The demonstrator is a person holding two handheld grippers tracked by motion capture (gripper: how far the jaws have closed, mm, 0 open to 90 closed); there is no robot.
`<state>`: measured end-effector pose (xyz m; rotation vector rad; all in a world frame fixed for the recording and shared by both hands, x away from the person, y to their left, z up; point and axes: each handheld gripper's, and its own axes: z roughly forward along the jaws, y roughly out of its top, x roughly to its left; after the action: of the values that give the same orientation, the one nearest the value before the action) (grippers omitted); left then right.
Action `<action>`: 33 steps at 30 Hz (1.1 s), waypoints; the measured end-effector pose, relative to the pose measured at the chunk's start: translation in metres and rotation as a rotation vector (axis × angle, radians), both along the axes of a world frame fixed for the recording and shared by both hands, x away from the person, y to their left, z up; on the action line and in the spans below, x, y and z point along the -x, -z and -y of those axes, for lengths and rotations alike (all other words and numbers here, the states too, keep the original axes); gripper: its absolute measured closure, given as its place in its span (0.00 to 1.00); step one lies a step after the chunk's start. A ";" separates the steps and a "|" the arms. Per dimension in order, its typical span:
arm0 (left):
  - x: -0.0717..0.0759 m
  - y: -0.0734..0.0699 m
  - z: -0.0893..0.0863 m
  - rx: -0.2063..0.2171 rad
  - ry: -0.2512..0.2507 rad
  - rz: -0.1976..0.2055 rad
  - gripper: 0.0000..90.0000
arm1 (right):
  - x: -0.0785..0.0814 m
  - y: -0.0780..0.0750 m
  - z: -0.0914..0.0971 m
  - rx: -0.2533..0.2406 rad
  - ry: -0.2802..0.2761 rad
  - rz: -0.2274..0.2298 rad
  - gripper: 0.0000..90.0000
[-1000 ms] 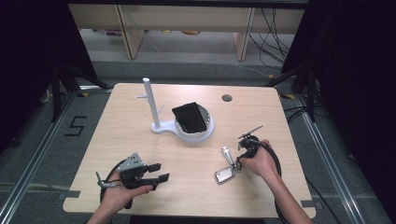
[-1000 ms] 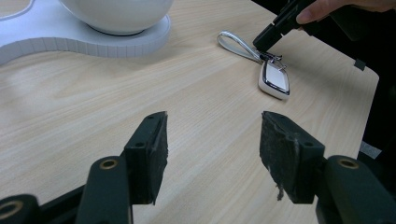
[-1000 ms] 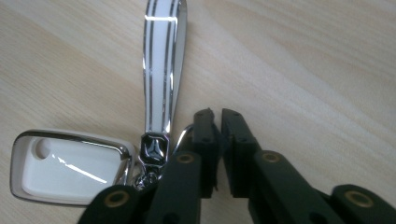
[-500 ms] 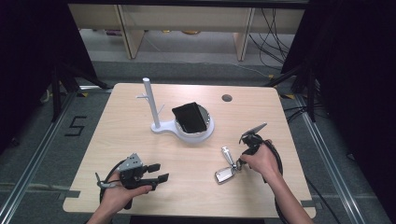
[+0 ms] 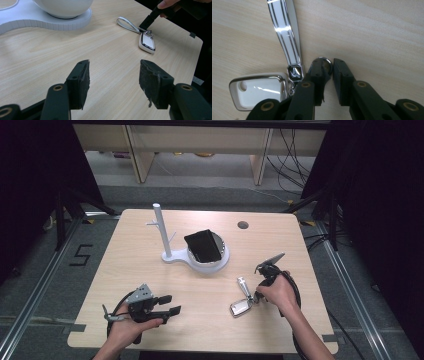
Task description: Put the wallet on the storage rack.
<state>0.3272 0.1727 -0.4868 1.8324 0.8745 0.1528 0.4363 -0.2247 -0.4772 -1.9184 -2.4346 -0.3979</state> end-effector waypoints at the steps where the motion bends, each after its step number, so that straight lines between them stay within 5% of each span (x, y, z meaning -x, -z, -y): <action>1: 0.000 0.000 0.000 -0.003 -0.002 0.000 0.46 | 0.001 -0.001 -0.002 0.018 0.003 -0.024 0.91; 6: 0.000 -0.001 0.002 -0.002 0.005 -0.001 0.46 | 0.002 -0.001 -0.006 0.055 -0.035 -0.010 0.92; 14: -0.001 -0.001 0.003 0.005 0.015 0.003 0.46 | -0.002 -0.002 -0.008 0.063 -0.019 -0.021 0.94; 17: -0.001 -0.002 0.003 -0.004 0.007 0.004 0.46 | -0.005 -0.006 -0.009 0.023 0.025 -0.083 0.92; 18: 0.000 -0.002 0.003 0.002 0.004 0.002 0.46 | -0.006 -0.005 -0.008 0.017 0.004 -0.074 0.91; 21: -0.001 -0.001 0.001 0.000 0.009 0.002 0.46 | -0.008 -0.006 -0.010 0.032 0.044 -0.099 0.90; 33: 0.001 0.000 -0.001 -0.001 -0.003 -0.002 0.46 | -0.008 -0.005 -0.015 0.068 0.010 -0.151 0.91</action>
<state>0.3265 0.1738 -0.4869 1.8324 0.8789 0.1536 0.4448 -0.2095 -0.4725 -1.9103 -2.3725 -0.1661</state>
